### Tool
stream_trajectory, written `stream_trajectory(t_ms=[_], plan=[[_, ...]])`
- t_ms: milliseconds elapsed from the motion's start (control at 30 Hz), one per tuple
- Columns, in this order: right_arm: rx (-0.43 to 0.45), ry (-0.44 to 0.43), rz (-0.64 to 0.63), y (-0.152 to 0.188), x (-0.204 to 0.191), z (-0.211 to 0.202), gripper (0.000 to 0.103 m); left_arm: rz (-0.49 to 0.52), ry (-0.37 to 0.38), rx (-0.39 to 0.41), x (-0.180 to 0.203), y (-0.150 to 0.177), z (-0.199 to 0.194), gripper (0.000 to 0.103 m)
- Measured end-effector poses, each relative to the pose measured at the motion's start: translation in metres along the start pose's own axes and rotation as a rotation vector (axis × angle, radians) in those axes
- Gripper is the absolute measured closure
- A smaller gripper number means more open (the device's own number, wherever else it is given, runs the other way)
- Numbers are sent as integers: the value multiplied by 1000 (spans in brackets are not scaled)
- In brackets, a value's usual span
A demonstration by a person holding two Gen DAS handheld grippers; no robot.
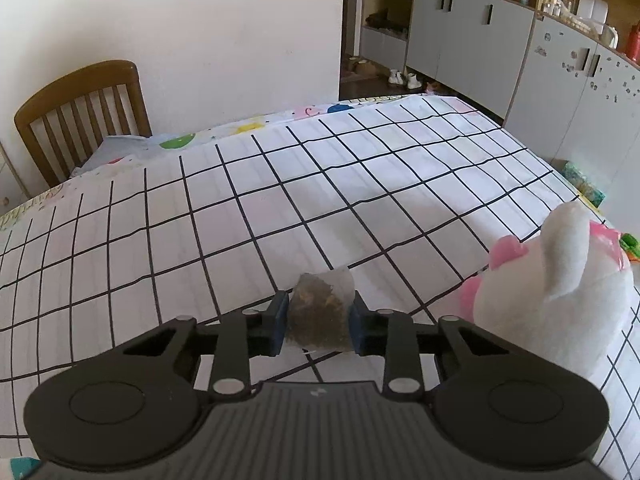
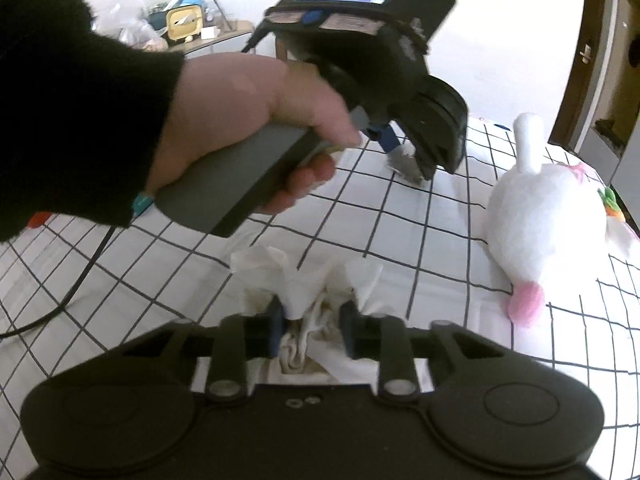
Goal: Organize soft objects
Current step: 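Lift the tea bag with the left gripper while the right gripper lifts the tissue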
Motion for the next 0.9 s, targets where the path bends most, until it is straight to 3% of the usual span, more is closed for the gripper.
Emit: stream_trajectory(t_ms=[67,167,267,367,500,900], plan=[[5,-2,20,-1,2,-2,89,-9,-2,1,-3,0,-4,74],[19,-4,67,-2,8,-6,91,-14,0,6,-8,1,-11,76],[26,-6,111,-4,16,-12,91,-10,0,19,-12,2,-21,76],[37,-5,139,-5,25,-14,91,-5,8,23,-16,6,-29,85],[50,0,170,-5,31,-24,91,5,18,21,-19,15,-38,88],[96,-14,246,-15,31,-58,91,-42,53,35,-34,44,-99,88]])
Point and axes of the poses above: each gripper's, at about its wrist camera, not at the fingertips, and z roughly the way its jaws point, x to its right, y to its underside, the point moved 4 cm from there along z, roughly the way its jaws point, and after that the axes turned 7 degrees about z, right-handed, at the moved point
